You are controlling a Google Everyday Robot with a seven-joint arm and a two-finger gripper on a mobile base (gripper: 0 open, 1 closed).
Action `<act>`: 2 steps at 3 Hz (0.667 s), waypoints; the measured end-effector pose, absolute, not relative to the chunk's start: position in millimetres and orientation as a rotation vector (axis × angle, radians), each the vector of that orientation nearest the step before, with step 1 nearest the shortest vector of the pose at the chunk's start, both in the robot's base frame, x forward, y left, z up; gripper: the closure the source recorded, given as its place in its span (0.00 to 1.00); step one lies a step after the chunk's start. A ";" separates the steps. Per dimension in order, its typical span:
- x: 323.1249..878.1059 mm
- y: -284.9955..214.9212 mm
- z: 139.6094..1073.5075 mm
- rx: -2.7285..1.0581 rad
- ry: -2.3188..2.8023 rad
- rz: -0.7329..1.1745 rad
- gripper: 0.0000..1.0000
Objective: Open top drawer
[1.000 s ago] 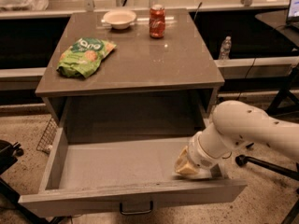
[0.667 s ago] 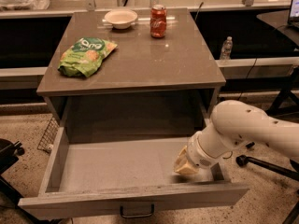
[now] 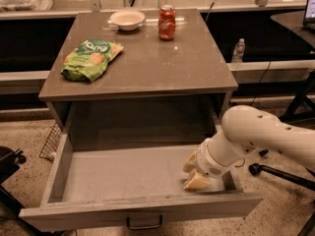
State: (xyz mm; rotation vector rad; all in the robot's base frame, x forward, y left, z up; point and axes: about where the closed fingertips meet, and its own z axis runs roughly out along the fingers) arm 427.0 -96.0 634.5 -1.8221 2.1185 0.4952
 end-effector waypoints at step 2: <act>426.4 -95.4 634.4 -1.825 2.118 0.496 0.00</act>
Offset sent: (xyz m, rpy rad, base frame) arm -0.0004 0.0004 -0.0001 -0.0004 0.0003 0.0014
